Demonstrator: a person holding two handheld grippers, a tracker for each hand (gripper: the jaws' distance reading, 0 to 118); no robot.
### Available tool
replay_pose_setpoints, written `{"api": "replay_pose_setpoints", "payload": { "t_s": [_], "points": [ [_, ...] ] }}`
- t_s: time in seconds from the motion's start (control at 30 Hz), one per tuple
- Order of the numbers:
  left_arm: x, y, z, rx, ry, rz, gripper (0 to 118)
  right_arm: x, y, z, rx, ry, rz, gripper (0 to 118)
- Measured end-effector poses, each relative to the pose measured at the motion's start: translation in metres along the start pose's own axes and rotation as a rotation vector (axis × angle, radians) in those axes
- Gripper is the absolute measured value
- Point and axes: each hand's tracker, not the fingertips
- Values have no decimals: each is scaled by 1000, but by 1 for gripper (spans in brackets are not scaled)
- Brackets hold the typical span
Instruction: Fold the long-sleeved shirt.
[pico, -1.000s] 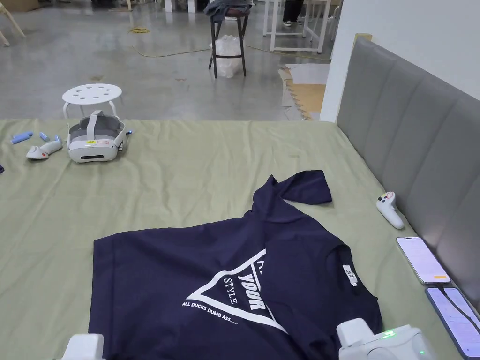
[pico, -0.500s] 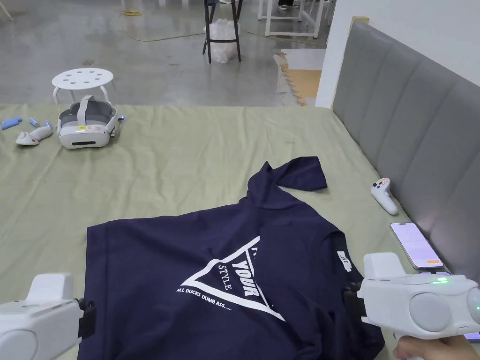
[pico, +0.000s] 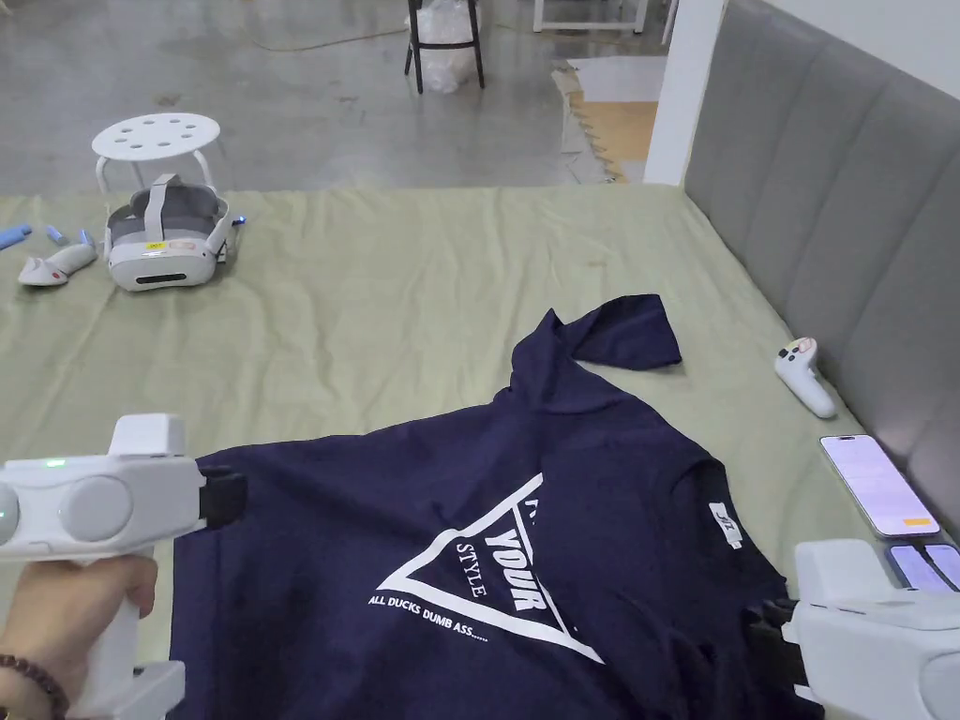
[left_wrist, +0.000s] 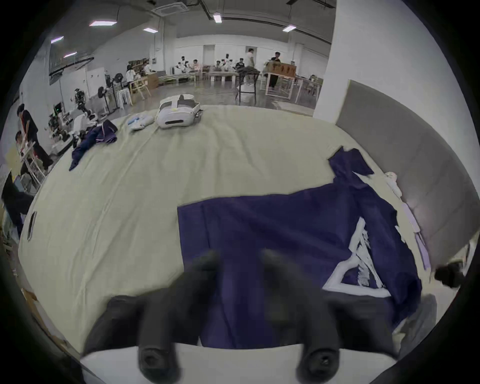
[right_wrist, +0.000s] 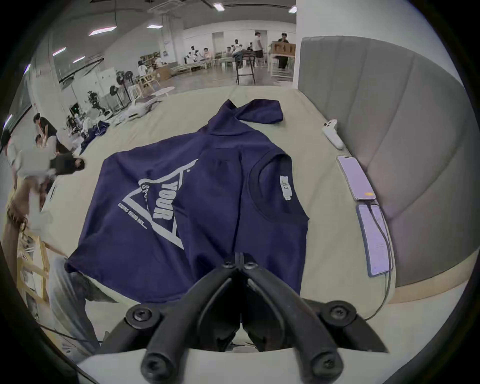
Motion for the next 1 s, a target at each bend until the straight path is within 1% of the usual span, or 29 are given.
{"api": "replay_pose_setpoints", "payload": {
  "t_s": [0.03, 0.07, 0.1, 0.17, 0.23, 0.3, 0.37, 0.4, 0.43, 0.47, 0.5, 0.53, 0.57, 0.6, 0.63, 0.67, 0.73, 0.77, 0.8, 0.9, 0.93, 0.97, 1.0],
  "points": [
    [-7, 12, -23, -35, -3, 9, 97, -1, 0, -1, -3, 2, -4, 0],
    [-10, 22, -42, -66, 13, 1, 104, -2, 0, -3, -7, 0, -8, 0],
    [-14, 27, -59, -92, 32, -23, 104, -3, 0, -4, -11, -3, -11, 0],
    [-22, 38, -93, -105, 99, -52, 97, 0, -1, -9, -23, 0, -18, 0],
    [-24, 43, -116, -142, 147, -67, 94, 4, -2, -11, -40, 1, -43, 0],
    [-27, 42, -135, -202, 153, -49, 94, 10, 0, -12, -49, -14, -55, 0],
    [-24, 34, -147, -280, 143, -83, 91, 17, 1, -15, -59, -43, -62, 0],
    [-20, 26, -148, -273, 140, -106, 85, 23, 2, -18, -61, -54, -69, 2],
    [-18, 23, -135, -163, 142, -95, 85, 30, 4, -22, -61, -70, -82, 2],
    [-19, 26, -132, -206, 113, -85, 81, 35, 6, -25, -62, -86, -99, 5],
    [-15, 28, -122, -198, 59, -72, 73, 41, 8, -29, -63, -109, -117, 15],
    [-10, 28, -113, -197, 81, -131, 34, 50, 12, -40, -74, -132, -131, 52],
    [-4, 25, -105, -204, 26, -168, 11, 57, 15, -50, -103, -159, -139, 80],
    [-4, 30, -107, -190, 50, -194, 11, 62, 18, -60, -122, -182, -141, 100],
    [0, 30, -101, -175, 74, -232, 11, 68, 21, -71, -120, -173, -146, 103],
    [3, 29, -97, -161, 86, -252, 11, 73, 24, -81, -138, -164, -150, 97],
    [-3, 35, -88, -146, 62, -194, 11, 81, 28, -102, -197, -135, -172, 81],
    [-5, 38, -83, -137, 52, -152, 11, 81, 29, -110, -208, -142, -178, 78],
    [-7, 40, -77, -134, 41, -123, 11, 84, 28, -119, -212, -136, -181, 77],
    [-12, 43, -65, -122, 26, -130, 11, 75, 21, -134, -331, -123, -153, 74],
    [-12, 43, -61, -118, 27, -141, 11, 69, 17, -136, -330, -119, -145, 74],
    [-12, 43, -58, -116, 29, -147, 11, 63, 14, -132, -280, -152, -127, 73],
    [-9, 43, -53, -113, 32, -148, 11, 61, 13, -129, -276, -155, -134, 69]
  ]
}}
